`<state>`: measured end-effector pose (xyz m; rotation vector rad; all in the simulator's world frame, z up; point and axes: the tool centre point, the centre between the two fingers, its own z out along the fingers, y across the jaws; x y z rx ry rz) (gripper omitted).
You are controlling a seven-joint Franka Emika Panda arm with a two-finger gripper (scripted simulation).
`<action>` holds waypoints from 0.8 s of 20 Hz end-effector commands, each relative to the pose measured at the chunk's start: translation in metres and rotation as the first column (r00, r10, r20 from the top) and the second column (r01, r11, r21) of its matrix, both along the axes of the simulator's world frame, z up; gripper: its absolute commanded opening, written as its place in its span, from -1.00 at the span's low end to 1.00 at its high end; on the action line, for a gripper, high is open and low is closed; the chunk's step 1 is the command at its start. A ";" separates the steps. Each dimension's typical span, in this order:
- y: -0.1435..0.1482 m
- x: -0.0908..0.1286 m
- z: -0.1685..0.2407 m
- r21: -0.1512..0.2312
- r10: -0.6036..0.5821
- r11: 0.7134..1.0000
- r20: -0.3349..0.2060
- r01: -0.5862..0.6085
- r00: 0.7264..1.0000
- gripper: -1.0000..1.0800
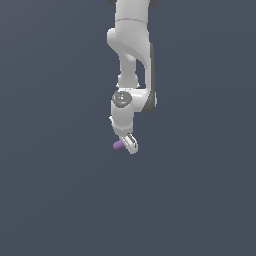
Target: Pick up the object and move it to a goal position.
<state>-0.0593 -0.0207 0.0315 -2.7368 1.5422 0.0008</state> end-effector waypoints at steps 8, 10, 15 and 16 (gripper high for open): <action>0.010 0.024 0.055 -0.001 -0.001 1.000 0.001 0.001 1.000 -1.00; 0.014 0.031 0.072 -0.002 -0.001 1.000 0.000 0.001 1.000 -1.00; 0.020 0.047 0.107 -0.002 -0.001 1.000 0.000 0.001 1.000 -1.00; 0.021 0.050 0.113 -0.002 -0.001 1.000 0.000 0.001 1.000 -1.00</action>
